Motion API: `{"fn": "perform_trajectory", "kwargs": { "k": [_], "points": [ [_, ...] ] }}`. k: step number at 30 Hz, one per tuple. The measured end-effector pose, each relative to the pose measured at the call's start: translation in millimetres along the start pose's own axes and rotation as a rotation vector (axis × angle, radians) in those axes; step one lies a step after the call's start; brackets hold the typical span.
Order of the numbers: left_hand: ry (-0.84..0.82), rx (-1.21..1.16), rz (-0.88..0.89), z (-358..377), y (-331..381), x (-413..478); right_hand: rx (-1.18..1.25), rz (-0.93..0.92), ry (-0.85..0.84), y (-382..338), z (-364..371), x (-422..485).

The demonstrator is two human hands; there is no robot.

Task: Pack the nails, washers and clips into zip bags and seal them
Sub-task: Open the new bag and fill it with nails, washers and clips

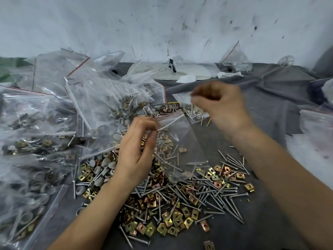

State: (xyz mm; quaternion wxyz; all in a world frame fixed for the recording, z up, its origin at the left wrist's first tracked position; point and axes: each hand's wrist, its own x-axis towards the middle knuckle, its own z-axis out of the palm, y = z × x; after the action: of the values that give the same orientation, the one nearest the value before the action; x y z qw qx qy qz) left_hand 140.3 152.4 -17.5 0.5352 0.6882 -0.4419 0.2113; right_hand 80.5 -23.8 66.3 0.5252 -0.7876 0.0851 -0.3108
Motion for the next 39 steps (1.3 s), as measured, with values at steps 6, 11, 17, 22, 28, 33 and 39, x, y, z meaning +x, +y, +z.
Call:
{"fn": "perform_trajectory", "kwargs": {
  "k": [6,11,17,22,28,33,39],
  "points": [
    [-0.041,-0.035,0.055,0.7,-2.7,-1.5,-0.118,-0.251,-0.293,-29.3,23.8,-12.5],
    [-0.02,-0.058,0.019,-1.1,-2.9,-0.6,-0.278,-0.261,-0.264,-19.7,16.8,-13.8],
    [-0.002,-0.044,0.005,0.1,-2.5,-1.2,-0.309,-0.054,-0.175,18.0,0.2,-14.4],
    [0.04,-0.018,-0.01,-1.2,-1.0,-0.2,-0.636,0.182,-0.627,53.5,-8.3,-31.6],
    [0.057,0.016,-0.011,-0.3,-1.8,-0.5,-0.713,0.193,-0.792,55.9,-10.6,-39.3],
    [0.059,0.025,-0.012,-0.2,-2.3,-0.8,-0.72,0.192,-0.874,51.6,-12.3,-39.3],
    [0.05,0.019,0.001,0.1,-2.7,-0.9,-0.736,0.152,-0.755,47.3,-18.7,-27.9]
  ]
}}
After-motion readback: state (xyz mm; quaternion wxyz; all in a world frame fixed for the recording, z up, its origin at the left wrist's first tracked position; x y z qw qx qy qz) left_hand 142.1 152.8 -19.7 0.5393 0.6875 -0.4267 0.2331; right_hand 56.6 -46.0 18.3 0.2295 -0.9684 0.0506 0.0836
